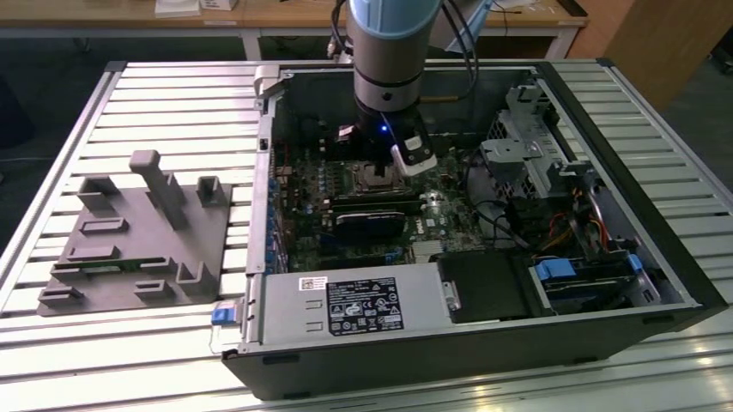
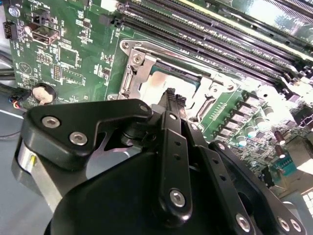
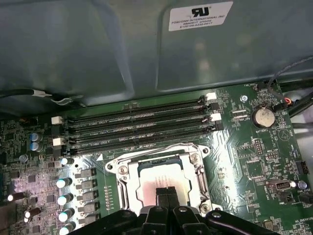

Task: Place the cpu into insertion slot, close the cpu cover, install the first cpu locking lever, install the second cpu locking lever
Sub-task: 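Install the second cpu locking lever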

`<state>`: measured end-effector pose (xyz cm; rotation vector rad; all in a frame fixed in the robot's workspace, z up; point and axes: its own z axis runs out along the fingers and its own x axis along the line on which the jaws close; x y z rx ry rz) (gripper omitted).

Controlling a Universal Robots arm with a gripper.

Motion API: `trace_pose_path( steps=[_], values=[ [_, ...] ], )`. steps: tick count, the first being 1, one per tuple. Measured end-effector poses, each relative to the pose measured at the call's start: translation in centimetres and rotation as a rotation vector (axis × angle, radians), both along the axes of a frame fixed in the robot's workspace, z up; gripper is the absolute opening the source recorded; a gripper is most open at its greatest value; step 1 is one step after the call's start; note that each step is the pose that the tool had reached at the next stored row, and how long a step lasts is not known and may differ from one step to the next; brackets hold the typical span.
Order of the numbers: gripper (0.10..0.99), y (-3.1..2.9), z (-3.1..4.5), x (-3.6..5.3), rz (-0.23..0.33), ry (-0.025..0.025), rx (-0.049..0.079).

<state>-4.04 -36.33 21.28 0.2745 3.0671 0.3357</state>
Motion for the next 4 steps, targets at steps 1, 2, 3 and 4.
trace_pose_path(
  steps=[1, 2, 3, 4],
  values=[
    [0.106, 0.0, 0.01, 0.0, 0.0, 0.0001, 0.0],
    [0.106, 0.0, 0.0, 0.0, 0.0, 0.0, 0.0],
    [0.106, 0.0, 0.01, 0.0, 0.0, 0.0001, 0.0],
    [0.106, 0.0, 0.0, 0.0, 0.0, 0.0001, 0.0]
  ],
)
